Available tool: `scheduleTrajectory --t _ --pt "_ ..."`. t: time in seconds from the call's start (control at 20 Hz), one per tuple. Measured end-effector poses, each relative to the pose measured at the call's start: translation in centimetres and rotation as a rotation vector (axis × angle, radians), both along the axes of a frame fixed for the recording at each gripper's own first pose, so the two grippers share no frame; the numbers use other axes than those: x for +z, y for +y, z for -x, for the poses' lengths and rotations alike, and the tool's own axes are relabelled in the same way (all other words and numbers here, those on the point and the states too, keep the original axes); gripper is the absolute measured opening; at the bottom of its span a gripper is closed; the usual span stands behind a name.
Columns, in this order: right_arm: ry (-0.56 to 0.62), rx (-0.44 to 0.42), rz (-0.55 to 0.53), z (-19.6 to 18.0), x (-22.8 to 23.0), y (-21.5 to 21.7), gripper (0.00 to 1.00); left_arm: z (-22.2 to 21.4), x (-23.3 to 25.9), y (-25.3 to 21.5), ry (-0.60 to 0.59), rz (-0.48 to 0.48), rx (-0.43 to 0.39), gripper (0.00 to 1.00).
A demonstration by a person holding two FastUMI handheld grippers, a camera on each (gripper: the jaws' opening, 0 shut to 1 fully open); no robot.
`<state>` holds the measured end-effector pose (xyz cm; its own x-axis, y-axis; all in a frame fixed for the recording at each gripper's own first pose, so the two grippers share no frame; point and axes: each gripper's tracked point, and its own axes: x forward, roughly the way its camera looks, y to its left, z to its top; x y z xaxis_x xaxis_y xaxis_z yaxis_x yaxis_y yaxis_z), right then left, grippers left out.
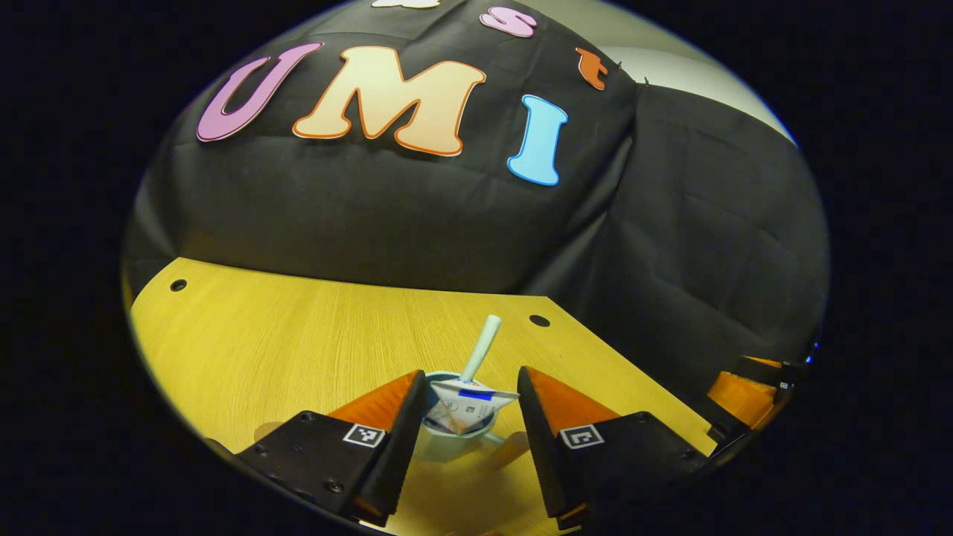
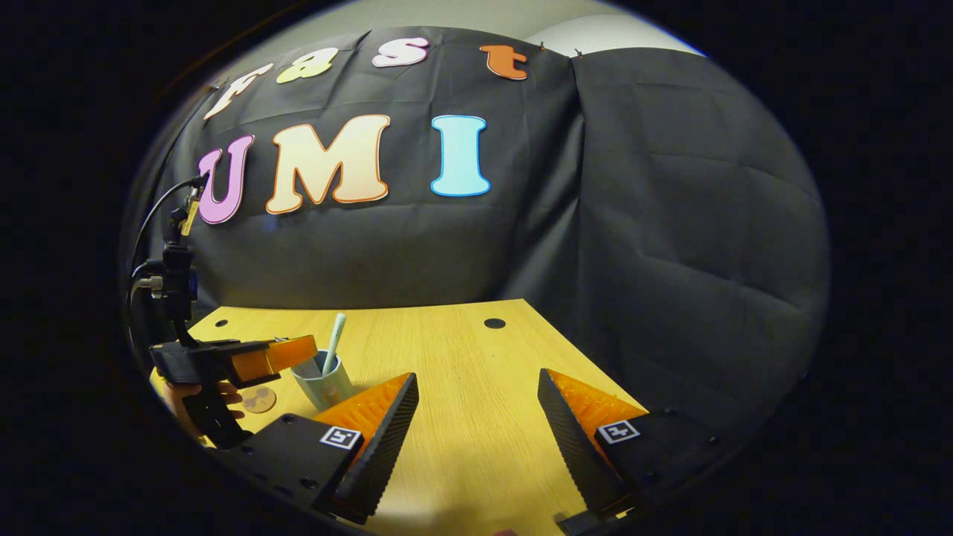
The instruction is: Put the toothbrush and toothpaste on the desktop into the cup, then pick up the cup and place it on the coaster on the desktop.
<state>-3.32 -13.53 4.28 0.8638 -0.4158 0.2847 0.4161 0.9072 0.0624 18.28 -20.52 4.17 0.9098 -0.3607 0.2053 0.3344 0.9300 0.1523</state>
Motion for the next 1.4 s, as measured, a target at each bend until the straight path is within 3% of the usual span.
scheduleTrajectory --t 0.1,0.15,0.4,0.75,1.05,1.4 --pt "0.006 0.016 0.008 -0.4 0.1 0.5 0.99 0.6 1.0 0.5 -0.028 0.009 0.005 0.80" --pt "0.011 0.027 0.013 -0.6 0.1 0.9 0.99 1.1 1.2 1.0 -0.040 0.012 0.015 0.95" --pt "0.053 0.138 0.062 -2.9 0.9 4.5 0.99 3.5 2.1 5.2 -0.053 0.040 0.106 0.95" --pt "0.192 0.382 0.193 -8.7 0.8 11.5 0.96 7.6 1.9 14.3 -0.045 0.117 0.330 0.95" --pt "0.423 0.477 0.231 -13.9 -3.0 13.3 1.00 11.5 -0.7 21.7 -0.027 0.254 0.545 0.95" --pt "0.748 0.518 0.267 -18.8 -6.6 13.6 1.00 15.4 -5.9 26.1 0.042 0.351 0.696 0.95"
